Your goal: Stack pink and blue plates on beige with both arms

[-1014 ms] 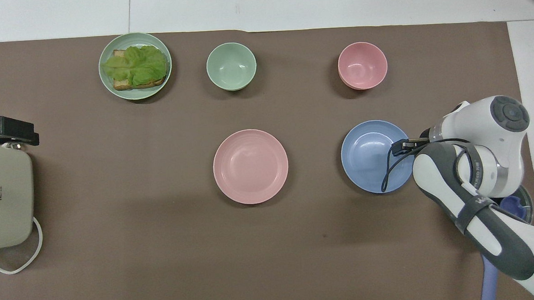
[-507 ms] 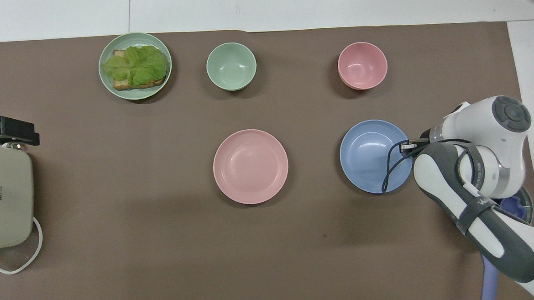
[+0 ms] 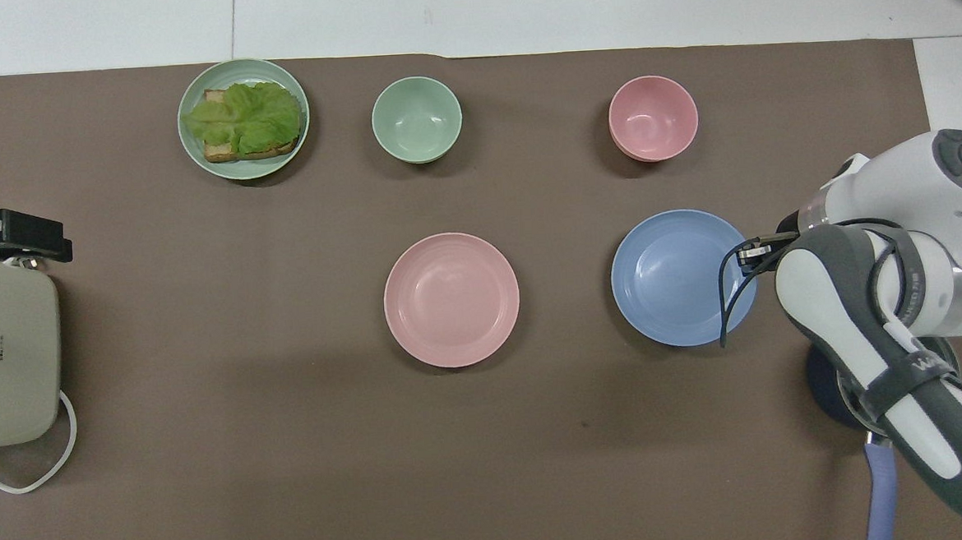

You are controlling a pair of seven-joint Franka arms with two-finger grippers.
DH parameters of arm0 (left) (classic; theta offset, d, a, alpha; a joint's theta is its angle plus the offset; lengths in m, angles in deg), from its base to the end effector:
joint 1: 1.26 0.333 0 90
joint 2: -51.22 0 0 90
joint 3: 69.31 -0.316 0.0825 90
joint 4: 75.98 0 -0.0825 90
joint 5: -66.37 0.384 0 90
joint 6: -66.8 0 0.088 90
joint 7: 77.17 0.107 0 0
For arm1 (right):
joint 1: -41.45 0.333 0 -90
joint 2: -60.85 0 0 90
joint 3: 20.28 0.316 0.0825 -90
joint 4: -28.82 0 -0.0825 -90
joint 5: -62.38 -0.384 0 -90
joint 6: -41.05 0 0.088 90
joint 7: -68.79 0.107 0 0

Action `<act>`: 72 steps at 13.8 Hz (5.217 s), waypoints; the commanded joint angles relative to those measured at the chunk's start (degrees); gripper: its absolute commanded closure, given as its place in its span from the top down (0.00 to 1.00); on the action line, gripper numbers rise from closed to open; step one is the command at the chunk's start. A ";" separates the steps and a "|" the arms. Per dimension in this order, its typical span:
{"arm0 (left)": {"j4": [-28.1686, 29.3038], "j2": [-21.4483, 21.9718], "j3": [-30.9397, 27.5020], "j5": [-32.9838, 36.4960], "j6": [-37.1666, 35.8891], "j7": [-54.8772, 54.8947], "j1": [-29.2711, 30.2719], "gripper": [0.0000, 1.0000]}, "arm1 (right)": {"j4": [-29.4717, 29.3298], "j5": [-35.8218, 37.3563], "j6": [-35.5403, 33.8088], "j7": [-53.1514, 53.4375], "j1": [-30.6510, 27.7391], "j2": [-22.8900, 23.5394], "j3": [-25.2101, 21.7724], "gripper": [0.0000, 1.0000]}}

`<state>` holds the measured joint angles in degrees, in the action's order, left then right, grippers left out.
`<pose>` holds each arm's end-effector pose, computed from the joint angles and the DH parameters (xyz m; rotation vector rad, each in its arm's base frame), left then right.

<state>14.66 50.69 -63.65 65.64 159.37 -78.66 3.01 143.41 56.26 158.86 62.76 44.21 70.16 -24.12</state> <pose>0.5614 -0.0147 0.6181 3.1271 0.0034 0.0377 0.5736 -0.0042 0.3705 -3.0501 -0.0486 0.1533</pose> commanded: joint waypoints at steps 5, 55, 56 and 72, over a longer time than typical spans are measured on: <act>-0.29 0.43 0.06 0.47 -0.99 -0.36 0.39 1.00 | -11.05 -1.36 -11.81 -2.15 2.33 -1.14 1.29 0.00; -0.29 0.52 0.06 0.47 -0.99 -0.36 0.39 1.00 | -10.26 8.13 6.57 21.59 12.72 2.30 4.63 1.00; -0.29 0.52 0.06 0.46 -0.99 -0.36 0.39 1.00 | -10.97 8.22 3.59 21.76 12.27 1.25 4.55 1.00; -0.29 0.52 0.06 0.46 -0.99 -0.36 0.39 1.00 | -21.87 7.78 -26.04 19.83 -3.11 -13.25 4.46 1.00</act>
<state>14.66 50.69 -63.81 65.64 159.37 -78.66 3.01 122.37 63.56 135.48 82.93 42.20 58.21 -20.43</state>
